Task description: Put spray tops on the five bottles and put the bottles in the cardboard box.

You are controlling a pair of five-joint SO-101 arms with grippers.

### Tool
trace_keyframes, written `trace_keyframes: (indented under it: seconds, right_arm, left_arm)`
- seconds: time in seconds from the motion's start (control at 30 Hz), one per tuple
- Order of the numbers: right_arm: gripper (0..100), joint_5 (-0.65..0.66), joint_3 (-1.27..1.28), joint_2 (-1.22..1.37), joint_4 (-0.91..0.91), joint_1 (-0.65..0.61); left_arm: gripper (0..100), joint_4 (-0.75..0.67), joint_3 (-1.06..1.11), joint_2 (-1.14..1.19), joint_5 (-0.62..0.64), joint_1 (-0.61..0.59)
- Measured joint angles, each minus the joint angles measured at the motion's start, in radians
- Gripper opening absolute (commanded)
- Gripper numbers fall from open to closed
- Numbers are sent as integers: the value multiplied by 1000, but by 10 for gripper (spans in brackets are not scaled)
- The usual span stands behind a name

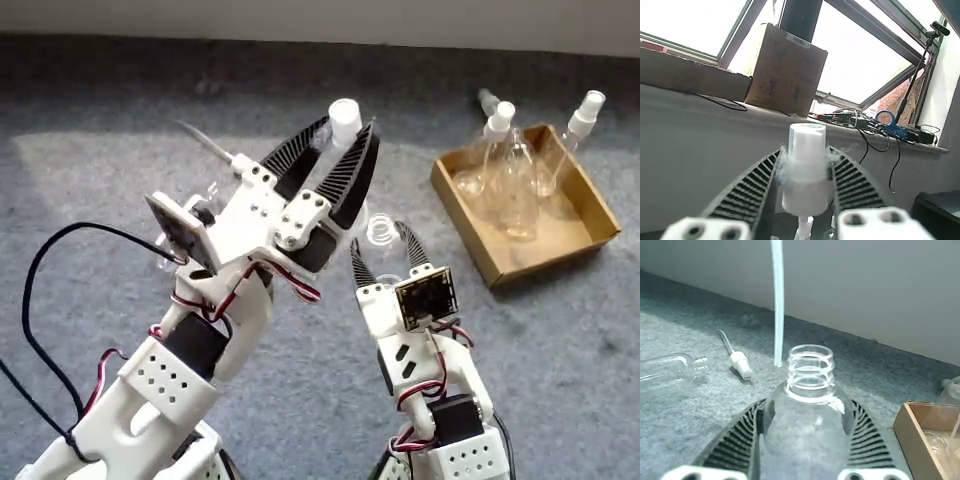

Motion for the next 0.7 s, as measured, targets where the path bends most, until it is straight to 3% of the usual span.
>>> trace_keyframes:
  seconds: [0.23,0.47,0.7]
  right_arm:
    - [83,0,0,0,0,0]
    - [83,0,0,0,0,0]
    - [83,0,0,0,0,0]
  left_arm:
    - [5,-11,0,-26,14,2]
    - [5,-209,0,-29,20,2]
    - [5,-215,0,-25,20,5]
